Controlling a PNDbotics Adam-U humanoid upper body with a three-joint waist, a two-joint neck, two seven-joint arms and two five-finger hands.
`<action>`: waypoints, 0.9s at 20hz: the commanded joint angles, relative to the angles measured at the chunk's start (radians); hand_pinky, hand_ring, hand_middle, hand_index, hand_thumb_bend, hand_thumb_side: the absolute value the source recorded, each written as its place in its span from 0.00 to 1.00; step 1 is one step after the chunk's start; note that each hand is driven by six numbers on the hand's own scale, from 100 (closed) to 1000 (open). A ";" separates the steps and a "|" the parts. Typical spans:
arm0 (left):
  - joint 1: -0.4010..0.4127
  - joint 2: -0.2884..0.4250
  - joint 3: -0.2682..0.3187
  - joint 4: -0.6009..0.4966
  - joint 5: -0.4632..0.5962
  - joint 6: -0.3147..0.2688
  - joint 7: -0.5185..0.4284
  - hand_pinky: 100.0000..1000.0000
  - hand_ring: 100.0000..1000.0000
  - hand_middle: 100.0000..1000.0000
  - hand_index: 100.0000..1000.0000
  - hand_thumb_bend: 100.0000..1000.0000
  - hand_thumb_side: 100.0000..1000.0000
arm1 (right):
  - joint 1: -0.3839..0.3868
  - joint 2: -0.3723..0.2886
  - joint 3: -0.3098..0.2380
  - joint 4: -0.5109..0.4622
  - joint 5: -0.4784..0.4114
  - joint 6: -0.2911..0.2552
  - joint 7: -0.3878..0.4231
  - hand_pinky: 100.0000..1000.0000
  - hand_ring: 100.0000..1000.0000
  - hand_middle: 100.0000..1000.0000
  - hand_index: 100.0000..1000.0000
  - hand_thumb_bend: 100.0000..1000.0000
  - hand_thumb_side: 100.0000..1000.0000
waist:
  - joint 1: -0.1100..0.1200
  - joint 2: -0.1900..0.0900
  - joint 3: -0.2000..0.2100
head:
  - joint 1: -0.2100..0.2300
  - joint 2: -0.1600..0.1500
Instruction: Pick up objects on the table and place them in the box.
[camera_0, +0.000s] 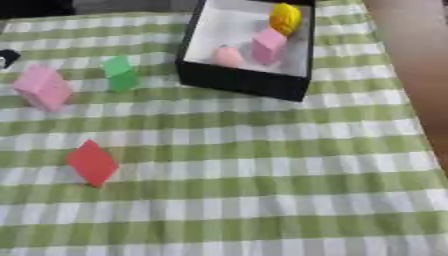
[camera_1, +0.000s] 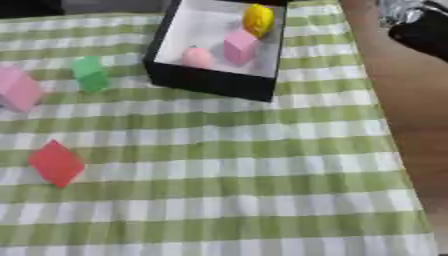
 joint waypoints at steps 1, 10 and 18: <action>-0.046 0.039 -0.021 0.076 -0.050 -0.048 -0.052 0.97 0.95 0.83 0.87 0.60 0.00 | -0.015 -0.033 -0.022 -0.023 -0.055 0.016 0.011 0.97 0.64 0.51 0.73 0.00 0.27 | -0.008 -0.029 -0.005 | 0.010 -0.018; -0.115 0.035 -0.046 0.304 -0.125 -0.188 -0.192 0.99 0.95 0.85 0.87 0.60 0.04 | 0.003 -0.057 -0.061 -0.023 -0.195 0.042 0.044 0.98 0.63 0.50 0.72 0.00 0.30 | -0.001 -0.030 -0.006 | 0.006 -0.027; -0.088 0.068 -0.035 0.290 -0.252 -0.316 -0.319 0.99 0.93 0.83 0.87 0.70 0.00 | 0.010 -0.076 -0.090 -0.023 -0.322 0.057 0.080 0.98 0.63 0.50 0.72 0.00 0.33 | 0.001 -0.031 -0.005 | 0.009 -0.019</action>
